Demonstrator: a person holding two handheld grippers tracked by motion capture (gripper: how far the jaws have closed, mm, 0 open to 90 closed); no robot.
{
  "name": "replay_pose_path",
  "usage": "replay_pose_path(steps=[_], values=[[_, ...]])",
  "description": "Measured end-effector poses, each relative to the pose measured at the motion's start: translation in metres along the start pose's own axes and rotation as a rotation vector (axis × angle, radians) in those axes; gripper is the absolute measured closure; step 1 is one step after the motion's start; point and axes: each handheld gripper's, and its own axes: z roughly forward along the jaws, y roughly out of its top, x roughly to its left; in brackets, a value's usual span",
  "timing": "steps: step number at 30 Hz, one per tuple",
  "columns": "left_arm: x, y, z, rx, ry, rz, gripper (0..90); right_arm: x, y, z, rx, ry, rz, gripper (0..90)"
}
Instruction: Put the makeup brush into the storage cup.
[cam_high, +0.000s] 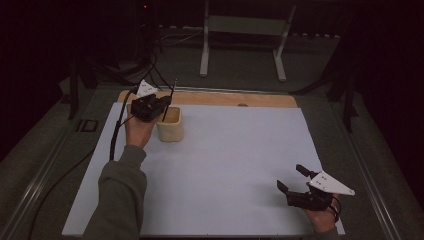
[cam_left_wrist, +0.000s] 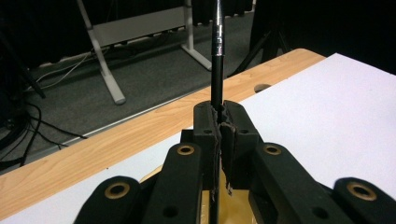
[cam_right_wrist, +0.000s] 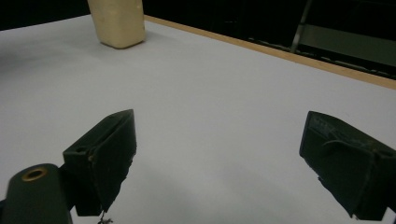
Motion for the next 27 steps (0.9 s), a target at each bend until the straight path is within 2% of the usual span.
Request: replay_pose_path(steps=[27], values=[[0.0,-0.011,0.014,0.034,0.007,0.021,86.4,0.0,0.0,-0.001,-0.002,0.001,0.001,10.8]])
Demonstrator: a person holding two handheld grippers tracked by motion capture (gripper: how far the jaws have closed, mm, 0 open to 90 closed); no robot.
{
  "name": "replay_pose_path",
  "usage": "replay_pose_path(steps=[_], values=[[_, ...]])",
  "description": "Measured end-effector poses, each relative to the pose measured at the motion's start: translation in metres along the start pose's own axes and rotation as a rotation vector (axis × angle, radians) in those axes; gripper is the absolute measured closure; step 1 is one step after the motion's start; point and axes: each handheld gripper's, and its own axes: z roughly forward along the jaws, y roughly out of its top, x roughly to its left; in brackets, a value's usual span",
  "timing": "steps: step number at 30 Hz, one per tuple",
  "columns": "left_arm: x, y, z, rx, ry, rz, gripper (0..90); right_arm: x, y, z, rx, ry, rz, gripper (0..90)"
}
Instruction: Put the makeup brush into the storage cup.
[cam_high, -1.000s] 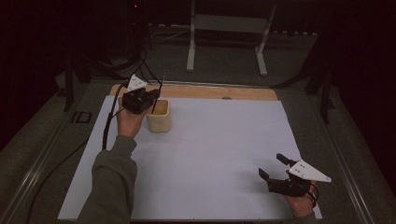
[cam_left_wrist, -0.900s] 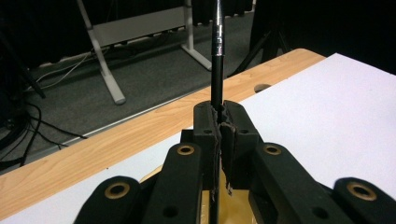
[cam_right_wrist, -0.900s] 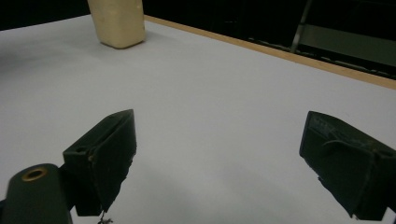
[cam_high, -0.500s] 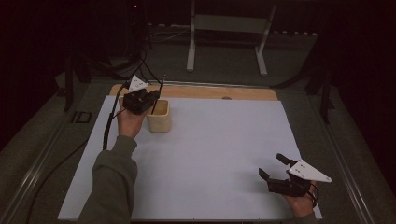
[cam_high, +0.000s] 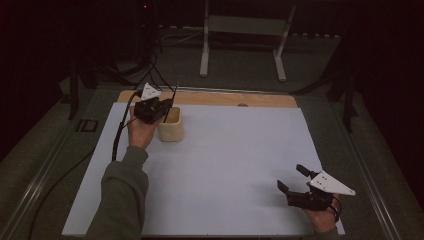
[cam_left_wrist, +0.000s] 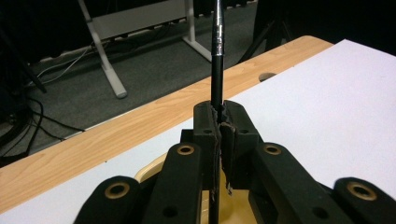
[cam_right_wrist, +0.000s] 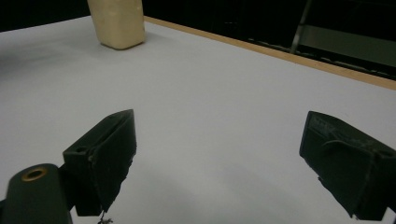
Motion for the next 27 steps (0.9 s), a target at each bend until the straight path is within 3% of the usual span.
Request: replay_pose_path(steps=[19,20,22,25,27], values=[[0.004,-0.009,-0.002,0.012,-0.023,-0.008,85.6,0.0,0.0,0.001,0.004,0.0,0.003,10.8],[0.005,-0.01,-0.001,0.008,-0.079,-0.022,83.0,0.0,0.0,0.001,0.004,0.0,0.002,10.8],[0.005,-0.011,0.0,0.001,-0.129,-0.044,59.9,0.0,0.0,0.001,0.004,0.0,0.001,10.8],[0.003,-0.011,0.001,0.013,-0.131,-0.056,33.3,0.0,0.0,0.001,0.004,-0.001,0.002,10.8],[0.002,-0.01,0.002,0.026,-0.095,-0.055,21.1,0.0,0.0,0.001,0.005,-0.001,0.002,10.8]])
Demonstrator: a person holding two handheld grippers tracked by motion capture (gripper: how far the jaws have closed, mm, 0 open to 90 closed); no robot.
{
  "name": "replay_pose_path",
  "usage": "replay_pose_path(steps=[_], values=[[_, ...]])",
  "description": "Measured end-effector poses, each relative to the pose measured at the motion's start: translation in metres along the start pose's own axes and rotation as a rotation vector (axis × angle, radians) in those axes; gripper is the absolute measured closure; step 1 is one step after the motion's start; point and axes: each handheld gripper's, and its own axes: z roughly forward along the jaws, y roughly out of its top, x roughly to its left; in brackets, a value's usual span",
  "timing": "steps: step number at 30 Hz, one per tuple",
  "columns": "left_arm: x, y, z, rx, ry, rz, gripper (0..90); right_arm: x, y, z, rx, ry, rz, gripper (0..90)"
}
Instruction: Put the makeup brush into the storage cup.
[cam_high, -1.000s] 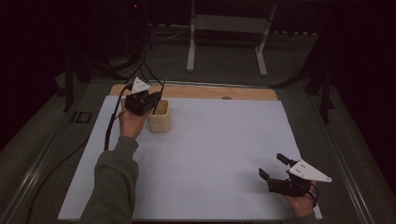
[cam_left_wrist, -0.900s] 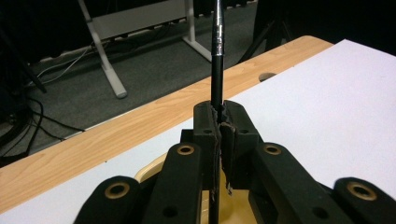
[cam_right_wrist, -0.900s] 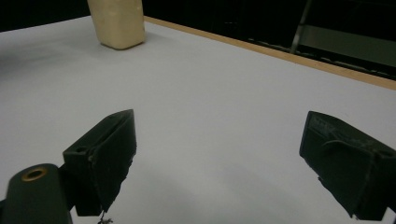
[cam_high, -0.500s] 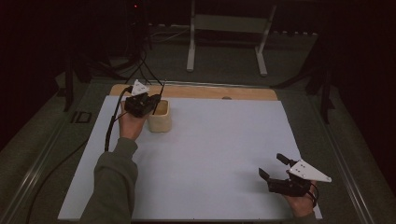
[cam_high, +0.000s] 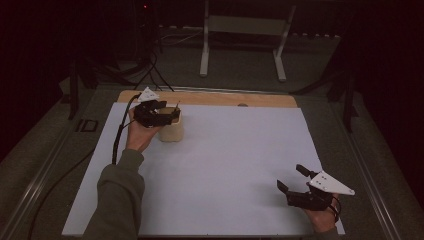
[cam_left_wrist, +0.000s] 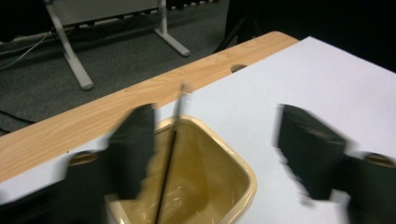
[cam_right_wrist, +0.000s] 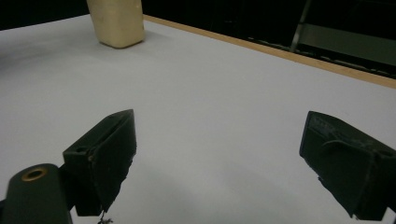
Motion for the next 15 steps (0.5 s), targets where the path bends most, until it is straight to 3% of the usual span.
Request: replay_pose_path(steps=[6,15], values=[[0.0016,0.0008,-0.0024,0.005,0.037,-0.01,10.5,-0.0002,0.0,-0.0001,-0.001,0.0,-0.001,10.8],[0.0027,0.0024,-0.0064,-0.002,0.039,-0.011,8.8,-0.0004,-0.0002,0.0004,0.001,0.0,-0.002,10.8]])
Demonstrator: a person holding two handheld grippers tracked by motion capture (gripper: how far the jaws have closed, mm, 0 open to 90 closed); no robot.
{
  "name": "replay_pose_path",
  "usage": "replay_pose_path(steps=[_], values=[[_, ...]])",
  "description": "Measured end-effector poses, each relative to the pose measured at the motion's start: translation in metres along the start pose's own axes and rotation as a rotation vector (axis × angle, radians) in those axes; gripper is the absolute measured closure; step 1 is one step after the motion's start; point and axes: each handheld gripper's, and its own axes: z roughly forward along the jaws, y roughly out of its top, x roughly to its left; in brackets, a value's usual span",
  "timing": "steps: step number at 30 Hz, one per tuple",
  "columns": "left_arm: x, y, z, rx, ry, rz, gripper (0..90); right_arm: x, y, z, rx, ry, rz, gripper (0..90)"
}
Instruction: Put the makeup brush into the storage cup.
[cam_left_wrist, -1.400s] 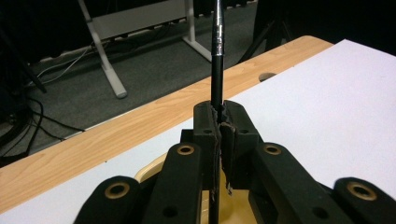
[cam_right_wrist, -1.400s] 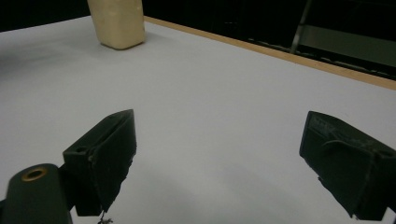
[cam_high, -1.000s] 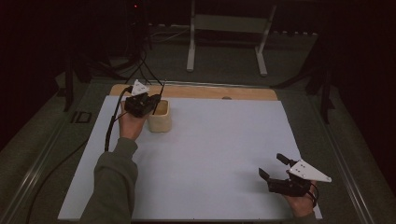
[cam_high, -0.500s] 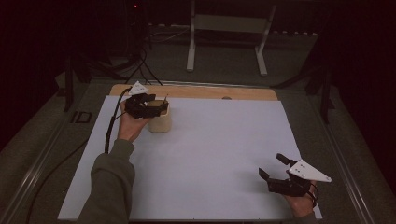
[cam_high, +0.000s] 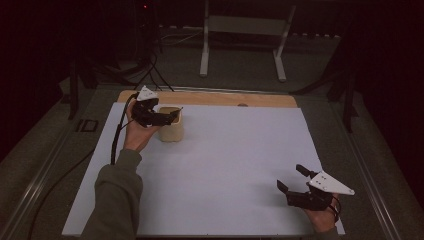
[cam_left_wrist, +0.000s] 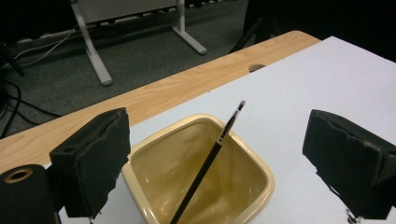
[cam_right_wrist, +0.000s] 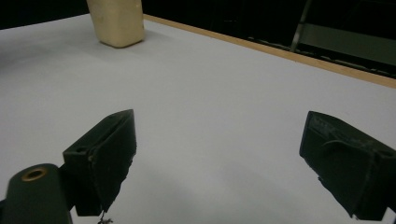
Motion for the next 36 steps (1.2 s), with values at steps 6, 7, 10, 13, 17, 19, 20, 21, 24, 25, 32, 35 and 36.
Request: replay_pose_path(steps=[6,7,10,13,17,19,20,21,24,25,32,35,36], values=[[0.001,0.0,-0.002,0.001,-0.005,-0.002,8.5,0.0,0.0,0.0,-0.001,0.0,0.002,10.8],[0.001,0.0,-0.002,0.002,-0.01,-0.003,8.5,0.0,0.0,0.0,0.0,0.0,0.002,10.8],[0.0,0.001,-0.003,0.004,-0.012,-0.001,8.5,0.0,0.0,0.0,-0.001,0.0,0.002,10.8],[0.0,0.001,-0.004,0.003,-0.011,0.001,8.4,0.0,0.0,0.0,-0.001,0.0,0.002,10.8],[0.0,0.002,-0.006,-0.001,-0.018,-0.001,8.5,0.0,0.0,0.0,0.0,0.0,0.002,10.8],[-0.001,0.002,-0.007,-0.001,-0.024,0.002,8.5,0.0,0.0,0.0,-0.001,0.0,0.002,10.7],[-0.002,0.002,-0.008,-0.001,-0.025,0.006,8.5,0.0,0.0,0.0,-0.001,0.001,0.002,10.7],[-0.002,0.003,-0.009,-0.003,-0.029,0.01,8.5,0.0,0.0,0.0,-0.001,0.001,0.001,10.8],[-0.004,0.004,-0.01,-0.006,-0.036,0.015,8.4,0.0,0.0,0.0,-0.002,0.002,0.001,10.8],[-0.005,0.004,-0.012,-0.008,-0.037,0.021,8.4,0.0,0.0,0.0,-0.002,0.003,0.001,10.8],[-0.011,0.007,-0.021,-0.018,-0.055,0.041,7.2,0.0,0.0,0.0,0.0,0.006,-0.001,10.7],[-0.014,0.007,-0.025,-0.018,-0.065,0.052,6.6,0.001,0.0,0.0,-0.001,0.007,0.0,10.7],[-0.015,0.006,-0.026,-0.021,-0.067,0.053,6.6,0.001,0.0,0.0,-0.001,0.007,-0.001,10.8]])
